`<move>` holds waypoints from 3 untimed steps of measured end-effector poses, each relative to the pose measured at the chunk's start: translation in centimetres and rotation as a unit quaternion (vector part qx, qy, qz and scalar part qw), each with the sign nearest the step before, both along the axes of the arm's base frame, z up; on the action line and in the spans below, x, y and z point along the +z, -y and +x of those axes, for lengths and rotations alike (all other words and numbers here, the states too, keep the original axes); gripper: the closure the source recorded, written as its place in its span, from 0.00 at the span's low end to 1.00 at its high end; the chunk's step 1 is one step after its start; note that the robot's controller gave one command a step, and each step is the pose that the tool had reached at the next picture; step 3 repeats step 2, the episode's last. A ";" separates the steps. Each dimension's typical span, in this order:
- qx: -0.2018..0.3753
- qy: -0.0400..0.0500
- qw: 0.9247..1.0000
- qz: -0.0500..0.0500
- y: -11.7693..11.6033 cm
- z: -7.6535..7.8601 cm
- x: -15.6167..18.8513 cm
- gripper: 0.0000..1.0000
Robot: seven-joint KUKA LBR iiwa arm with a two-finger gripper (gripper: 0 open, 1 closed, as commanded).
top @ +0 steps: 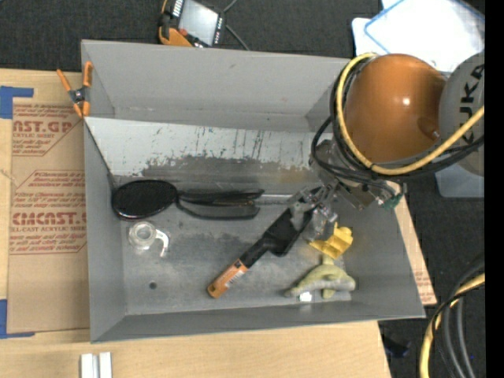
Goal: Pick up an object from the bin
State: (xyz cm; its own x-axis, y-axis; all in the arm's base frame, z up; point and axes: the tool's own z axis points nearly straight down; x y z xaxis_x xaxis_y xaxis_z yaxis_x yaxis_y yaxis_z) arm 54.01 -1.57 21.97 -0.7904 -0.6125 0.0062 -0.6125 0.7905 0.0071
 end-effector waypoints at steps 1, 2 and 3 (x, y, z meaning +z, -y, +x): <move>-0.015 -0.005 1.000 0.001 0.1 -5.6 -2.9 1.00; -0.014 0.007 1.000 0.001 -0.7 -1.8 1.1 1.00; -0.014 0.007 1.000 0.001 -0.7 -1.8 1.1 1.00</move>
Offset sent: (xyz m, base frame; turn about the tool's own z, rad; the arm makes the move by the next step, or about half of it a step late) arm -0.0193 0.0069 0.0100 0.0249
